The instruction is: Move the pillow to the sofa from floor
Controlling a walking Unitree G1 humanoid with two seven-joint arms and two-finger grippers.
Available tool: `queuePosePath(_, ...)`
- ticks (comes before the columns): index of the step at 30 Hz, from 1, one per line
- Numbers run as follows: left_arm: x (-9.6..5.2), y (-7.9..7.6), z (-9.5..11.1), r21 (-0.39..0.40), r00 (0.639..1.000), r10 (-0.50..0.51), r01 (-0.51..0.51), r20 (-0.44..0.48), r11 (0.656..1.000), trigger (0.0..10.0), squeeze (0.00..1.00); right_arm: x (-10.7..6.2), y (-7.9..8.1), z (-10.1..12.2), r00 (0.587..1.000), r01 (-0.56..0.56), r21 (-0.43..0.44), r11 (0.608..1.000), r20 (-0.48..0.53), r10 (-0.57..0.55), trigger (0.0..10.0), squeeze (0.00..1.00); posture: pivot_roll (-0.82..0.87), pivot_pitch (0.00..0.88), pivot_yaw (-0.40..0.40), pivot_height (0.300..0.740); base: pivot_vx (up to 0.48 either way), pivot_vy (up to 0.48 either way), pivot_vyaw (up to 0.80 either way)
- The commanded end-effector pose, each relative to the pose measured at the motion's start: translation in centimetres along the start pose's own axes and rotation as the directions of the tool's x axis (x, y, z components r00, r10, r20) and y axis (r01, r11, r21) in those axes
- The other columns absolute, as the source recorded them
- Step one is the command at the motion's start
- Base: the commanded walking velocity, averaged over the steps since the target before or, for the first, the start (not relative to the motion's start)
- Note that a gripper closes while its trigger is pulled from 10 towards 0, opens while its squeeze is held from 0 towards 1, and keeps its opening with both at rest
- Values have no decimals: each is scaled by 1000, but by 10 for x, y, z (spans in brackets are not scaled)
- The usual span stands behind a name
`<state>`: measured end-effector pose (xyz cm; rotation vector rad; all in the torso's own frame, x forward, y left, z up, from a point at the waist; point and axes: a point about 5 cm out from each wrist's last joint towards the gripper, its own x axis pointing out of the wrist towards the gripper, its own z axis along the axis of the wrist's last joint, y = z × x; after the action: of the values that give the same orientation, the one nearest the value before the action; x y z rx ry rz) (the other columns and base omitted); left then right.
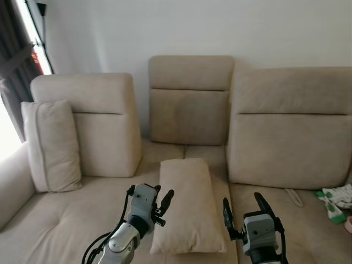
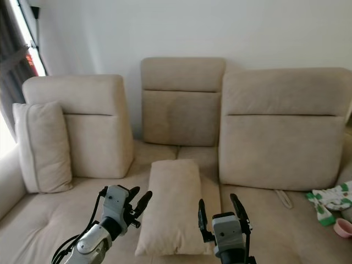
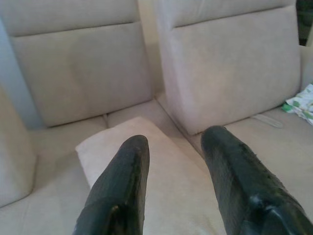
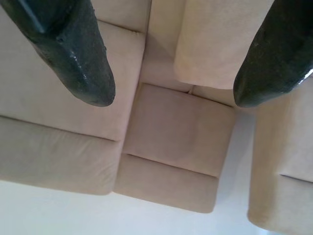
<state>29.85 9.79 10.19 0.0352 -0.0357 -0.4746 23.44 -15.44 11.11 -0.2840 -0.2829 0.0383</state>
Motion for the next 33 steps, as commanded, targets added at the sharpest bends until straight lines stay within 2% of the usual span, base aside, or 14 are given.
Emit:
queuePosePath(1, -3, 1, -3, -7, 1000, 5, -5, -21, 1000, 10000, 0, 1, 1, -2, 1000, -9, 12, 1000, -5, 9, 10000, 0, -71, 0, 75, 740, 0, 0, -800)
queuePosePath(10, -3, 1, -2, -18, 999, 9, -10, -31, 1000, 10000, 0, 3, -2, -4, 1000, -1, 12, 1000, -15, 1, 10000, 0, -70, 0, 74, 740, 0, 0, -646)
queuePosePath(33, -5, -5, -7, -46, 998, -30, 27, -54, 999, 10000, 0, 2, 0, -9, 999, 0, 11, 1000, -41, 1, 10000, 0, -71, 0, 70, 740, 0, 0, 0)
